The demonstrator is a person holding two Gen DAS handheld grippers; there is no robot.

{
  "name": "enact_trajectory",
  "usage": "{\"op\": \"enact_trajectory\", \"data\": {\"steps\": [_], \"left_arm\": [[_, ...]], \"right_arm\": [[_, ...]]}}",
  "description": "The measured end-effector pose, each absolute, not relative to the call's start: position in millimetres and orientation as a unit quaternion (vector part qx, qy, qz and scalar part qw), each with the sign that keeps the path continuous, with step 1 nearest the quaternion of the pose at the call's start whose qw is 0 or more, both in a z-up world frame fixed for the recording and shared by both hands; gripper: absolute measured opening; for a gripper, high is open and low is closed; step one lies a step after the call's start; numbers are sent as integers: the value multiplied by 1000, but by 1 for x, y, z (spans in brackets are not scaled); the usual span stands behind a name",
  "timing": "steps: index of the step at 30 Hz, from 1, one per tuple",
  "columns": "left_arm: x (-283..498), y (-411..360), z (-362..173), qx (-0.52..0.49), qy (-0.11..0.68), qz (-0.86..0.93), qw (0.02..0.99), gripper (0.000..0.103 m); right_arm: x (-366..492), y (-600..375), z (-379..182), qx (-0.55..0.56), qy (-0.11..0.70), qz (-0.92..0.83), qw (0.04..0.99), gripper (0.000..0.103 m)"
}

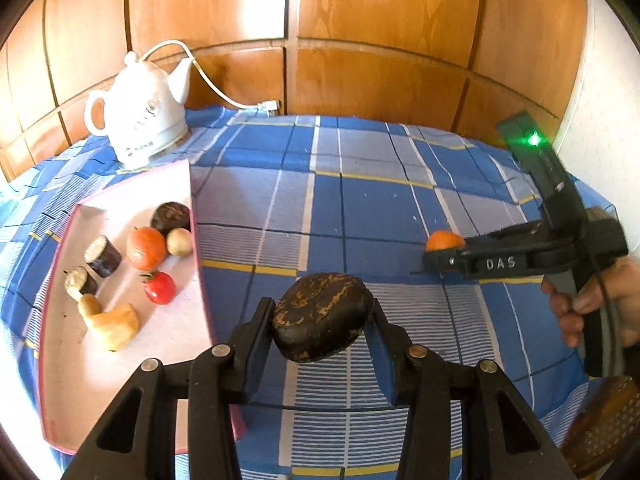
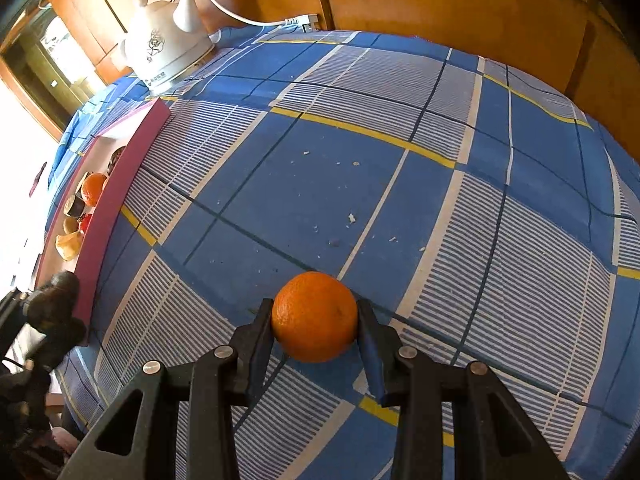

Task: Organize fruits
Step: 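Place the dark tuber in the tray with the left gripper while right holds the orange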

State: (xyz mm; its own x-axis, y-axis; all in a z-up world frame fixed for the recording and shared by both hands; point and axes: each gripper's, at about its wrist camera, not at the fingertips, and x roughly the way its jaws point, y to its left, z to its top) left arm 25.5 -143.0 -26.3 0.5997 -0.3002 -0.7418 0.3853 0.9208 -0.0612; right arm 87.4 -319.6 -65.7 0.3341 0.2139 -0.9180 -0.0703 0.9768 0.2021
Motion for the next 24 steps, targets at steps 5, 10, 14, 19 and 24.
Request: {"op": "enact_trajectory", "data": {"steps": [5,10,14,19,24], "left_arm": [[25,-134,-18,41,399,-184,897,45],[24,-127,-14,37,396,-177,900,45],[24,-122,-14,34,400,-172,900,45],[26,-112,-15,26,403,-163,900,45],[28,-104,-14,18,402,-155,902,45]], "right_arm": [[87,-318,-65,58,570,88,815,40],[87,-316,-65,49,569,86,817,40],[88,-315,-66,46,568,86,817,40],[88,-314,-66,41,568,86,818,40],[88,-313,-66,39,567,86,818,40]]}}
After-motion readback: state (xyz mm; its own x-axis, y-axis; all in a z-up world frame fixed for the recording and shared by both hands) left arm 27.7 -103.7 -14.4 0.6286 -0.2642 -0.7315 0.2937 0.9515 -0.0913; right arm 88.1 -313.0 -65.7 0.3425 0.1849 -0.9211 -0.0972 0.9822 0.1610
